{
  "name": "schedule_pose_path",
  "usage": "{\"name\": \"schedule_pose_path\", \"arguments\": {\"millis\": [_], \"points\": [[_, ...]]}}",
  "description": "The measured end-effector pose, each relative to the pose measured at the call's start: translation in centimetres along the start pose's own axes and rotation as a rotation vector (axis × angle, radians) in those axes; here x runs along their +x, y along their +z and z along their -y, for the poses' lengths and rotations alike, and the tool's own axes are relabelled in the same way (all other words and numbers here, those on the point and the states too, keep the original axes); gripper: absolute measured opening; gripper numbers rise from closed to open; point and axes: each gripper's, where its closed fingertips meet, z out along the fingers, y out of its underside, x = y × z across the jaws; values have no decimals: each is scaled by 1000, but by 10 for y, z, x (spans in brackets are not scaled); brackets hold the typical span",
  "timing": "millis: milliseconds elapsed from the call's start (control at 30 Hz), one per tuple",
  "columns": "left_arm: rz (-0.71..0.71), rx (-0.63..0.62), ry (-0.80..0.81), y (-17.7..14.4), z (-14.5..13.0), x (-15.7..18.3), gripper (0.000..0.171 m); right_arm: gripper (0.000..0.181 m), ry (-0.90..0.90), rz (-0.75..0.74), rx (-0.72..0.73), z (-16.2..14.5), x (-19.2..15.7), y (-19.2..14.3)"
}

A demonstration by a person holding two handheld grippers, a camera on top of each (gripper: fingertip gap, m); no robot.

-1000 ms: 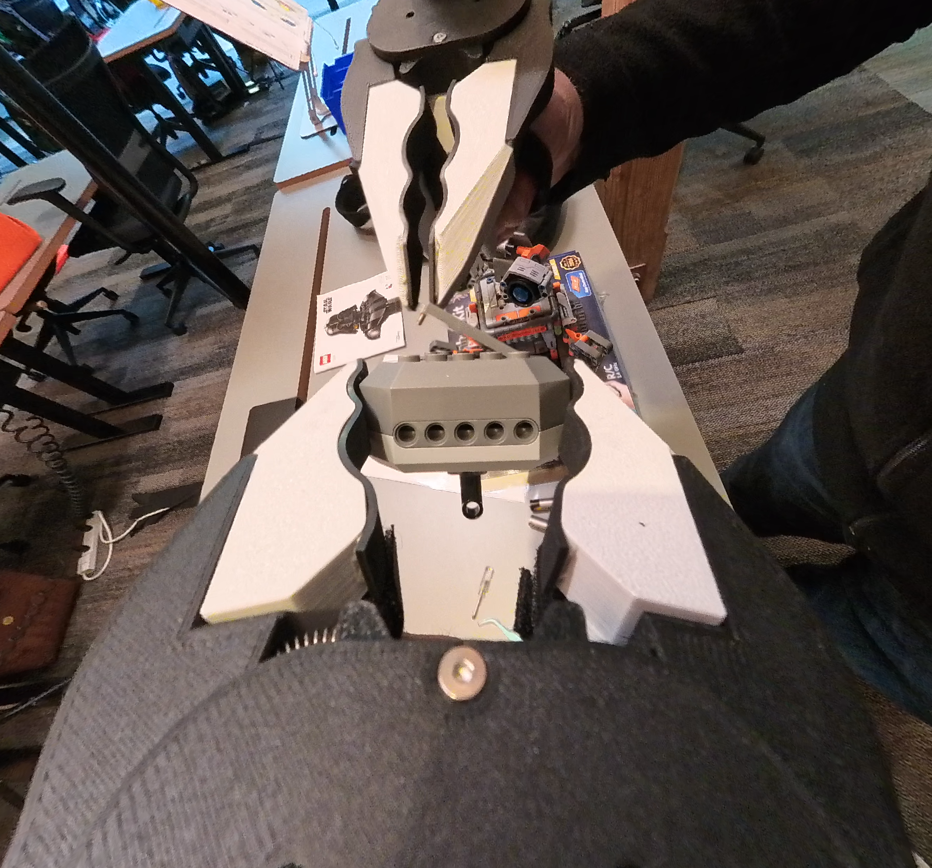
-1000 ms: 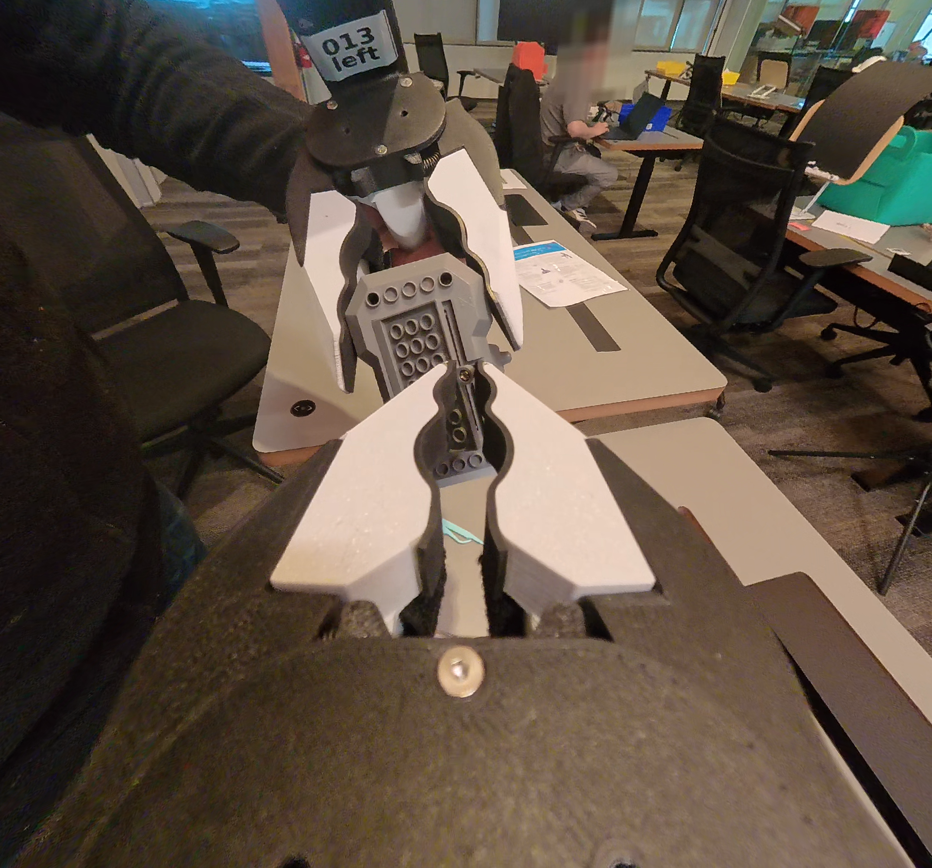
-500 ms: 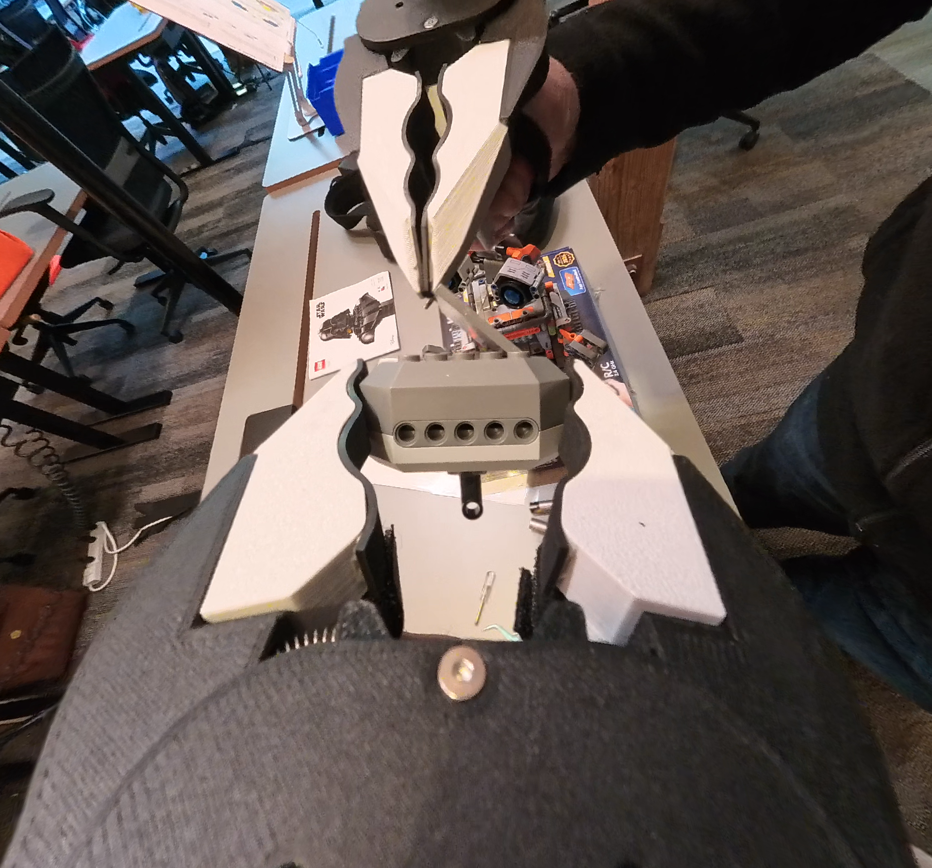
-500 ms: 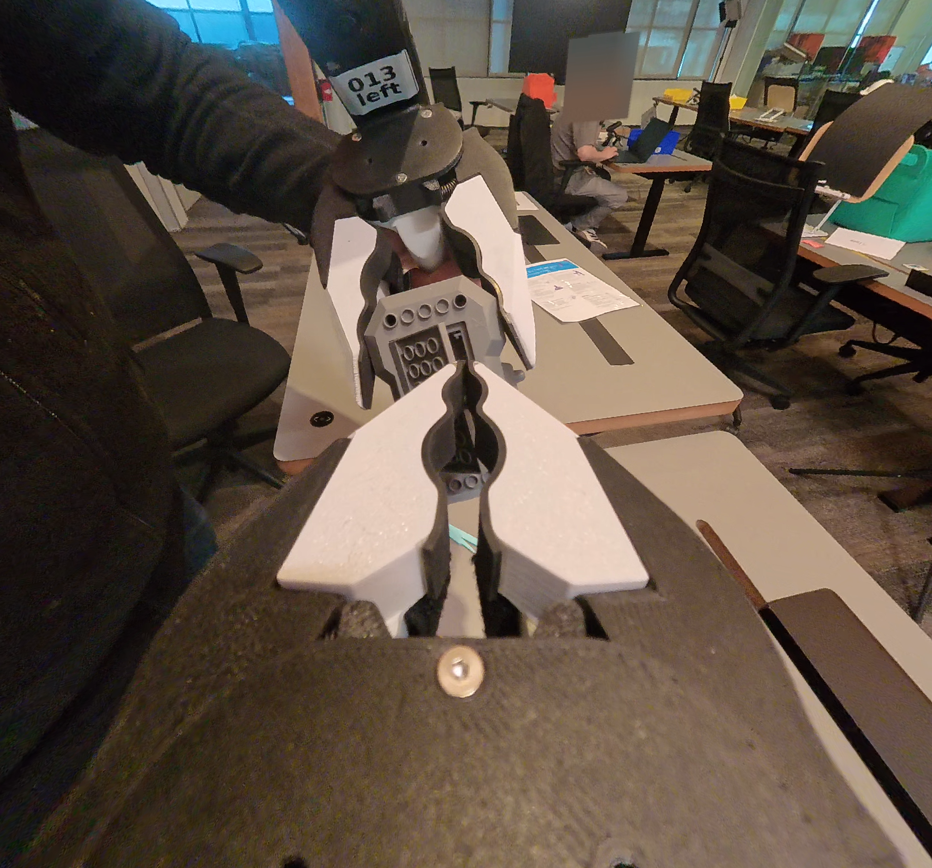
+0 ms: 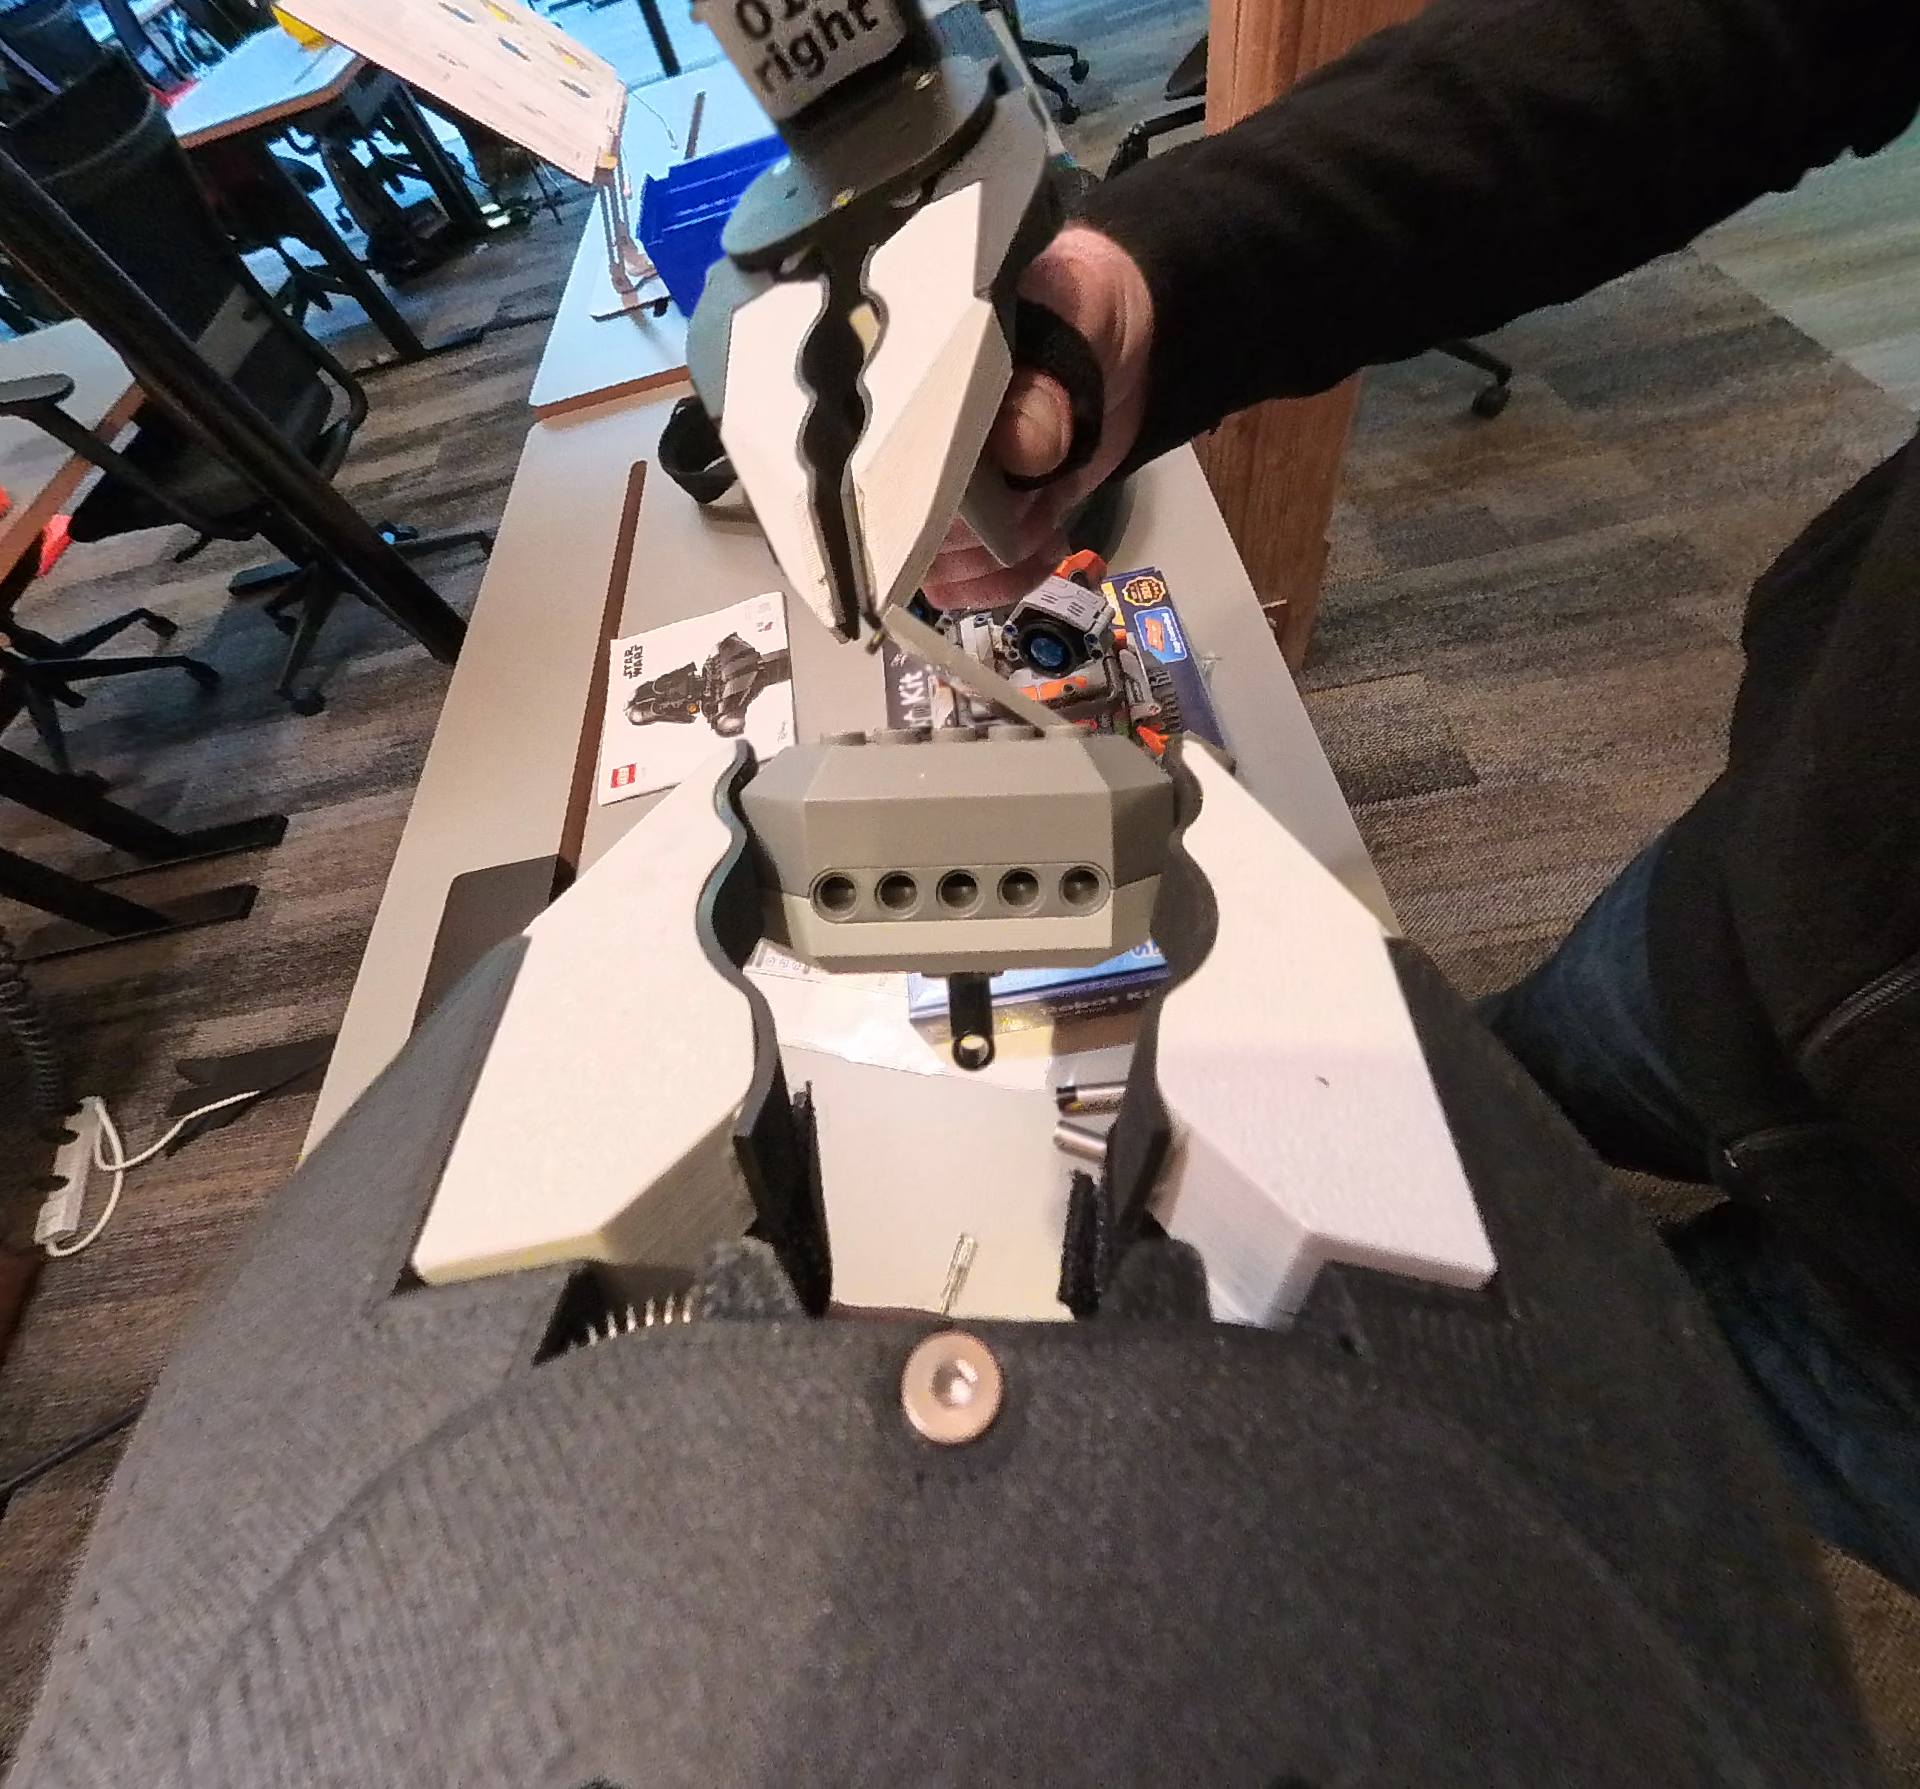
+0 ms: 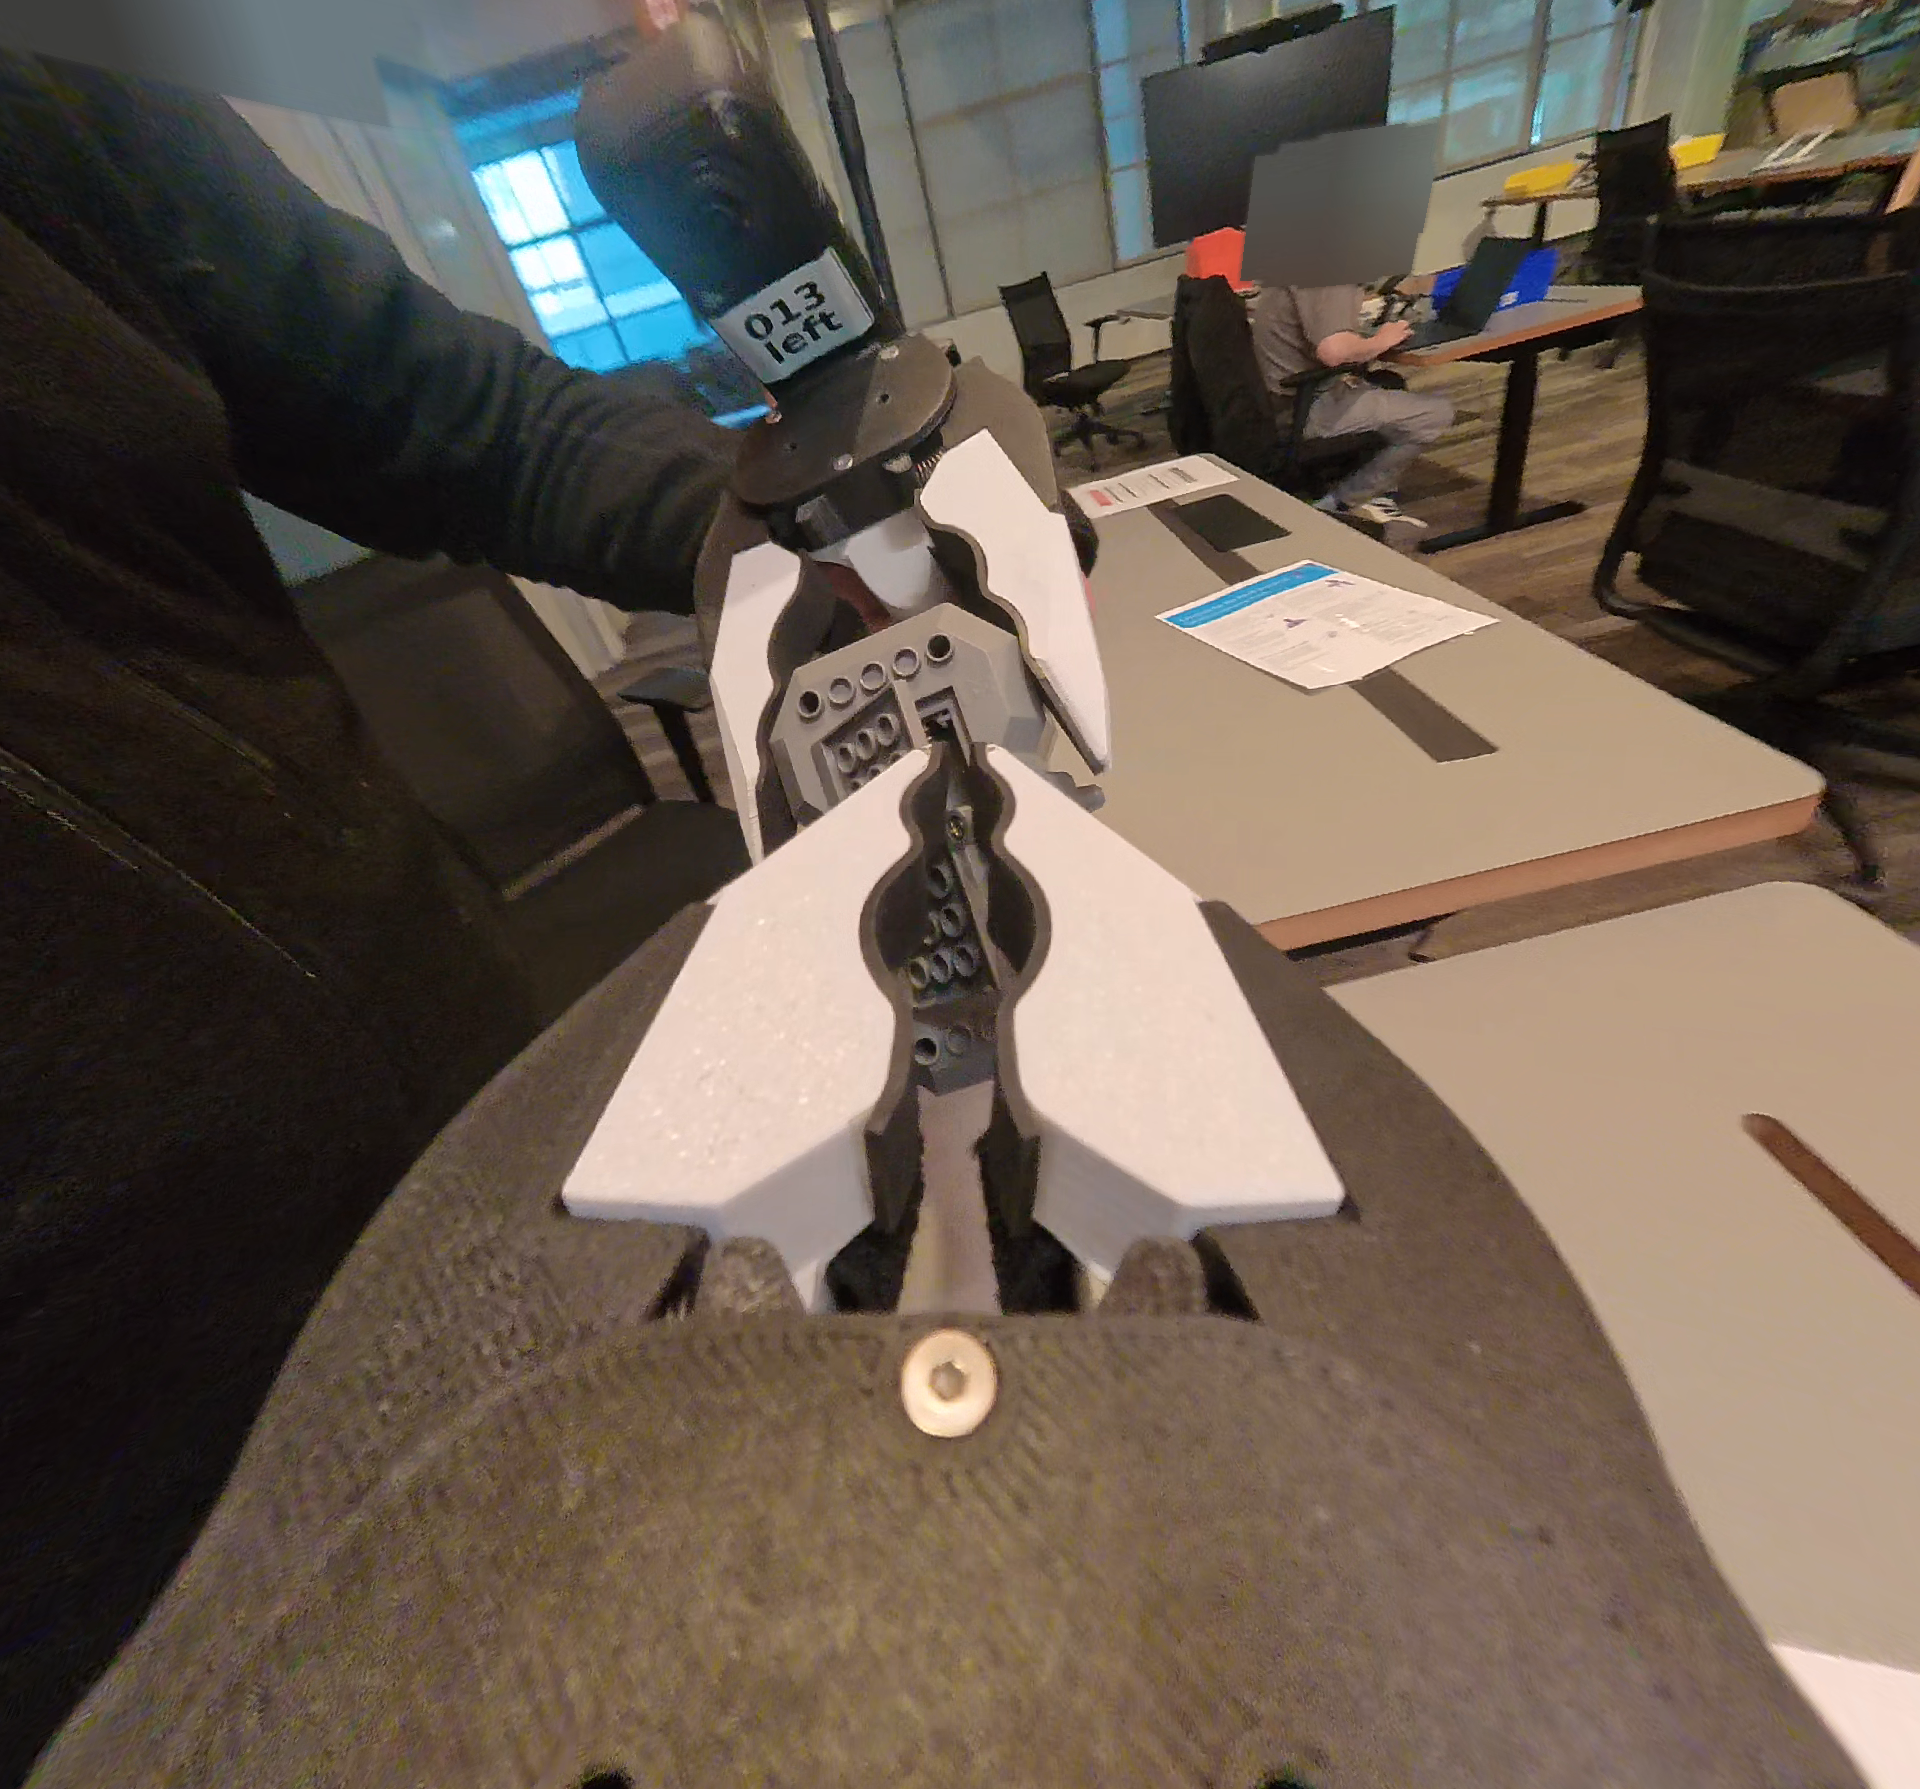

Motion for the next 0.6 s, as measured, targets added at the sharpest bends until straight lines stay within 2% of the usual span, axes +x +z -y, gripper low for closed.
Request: {"name": "schedule_pose_path", "arguments": {"millis": [267,333,467,533,600], "points": [[-6,26,-23,1,2,0,73,10,122,159,20,-2,-4,-1],[-7,27,-23,1,3,0,73,8,115,158,-4,-6,-3,1],[-5,6,-11,2,1,0,74,16,65,141,-50,-9,-4,4],[-4,-11,6,1,1,1,74,31,20,90,-71,-9,-3,5],[-7,-30,23,1,2,1,73,36,-37,70,-140,-17,-7,8]]}}
